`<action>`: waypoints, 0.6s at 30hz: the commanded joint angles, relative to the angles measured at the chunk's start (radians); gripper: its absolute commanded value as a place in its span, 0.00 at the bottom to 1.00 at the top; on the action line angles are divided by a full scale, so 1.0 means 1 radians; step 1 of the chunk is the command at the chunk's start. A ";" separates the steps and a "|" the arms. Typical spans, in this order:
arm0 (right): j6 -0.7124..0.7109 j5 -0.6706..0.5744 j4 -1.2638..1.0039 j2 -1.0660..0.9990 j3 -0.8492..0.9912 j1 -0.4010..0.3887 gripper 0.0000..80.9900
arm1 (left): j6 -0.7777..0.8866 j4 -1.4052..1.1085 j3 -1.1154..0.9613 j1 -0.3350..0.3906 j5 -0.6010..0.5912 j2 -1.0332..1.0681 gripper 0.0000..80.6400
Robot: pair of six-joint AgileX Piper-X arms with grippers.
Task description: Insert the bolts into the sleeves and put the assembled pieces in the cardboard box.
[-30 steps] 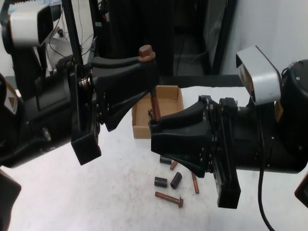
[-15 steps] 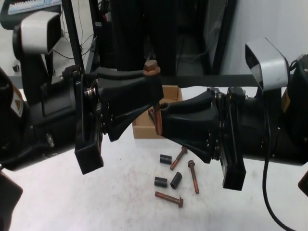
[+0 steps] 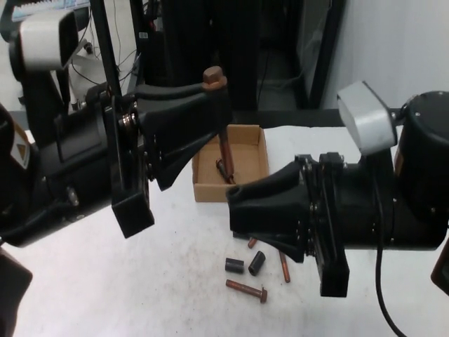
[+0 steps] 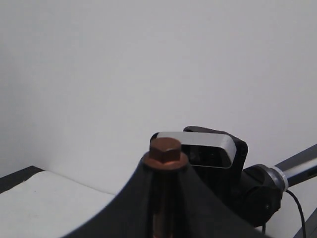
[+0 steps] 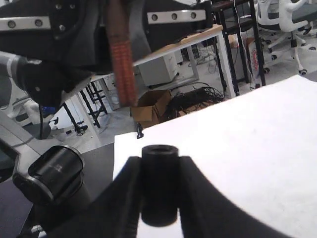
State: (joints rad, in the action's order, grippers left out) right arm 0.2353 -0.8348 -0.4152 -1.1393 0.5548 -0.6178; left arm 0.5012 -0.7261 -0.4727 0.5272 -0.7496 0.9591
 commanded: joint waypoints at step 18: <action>0.095 -0.017 -0.139 0.003 0.008 -0.019 0.01 | -0.030 0.039 -0.003 0.001 0.015 -0.003 0.00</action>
State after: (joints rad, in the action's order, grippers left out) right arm 0.3226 -0.8455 -0.5357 -1.1408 0.5548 -0.6250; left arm 0.4783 -0.6919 -0.4727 0.5272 -0.7312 0.9591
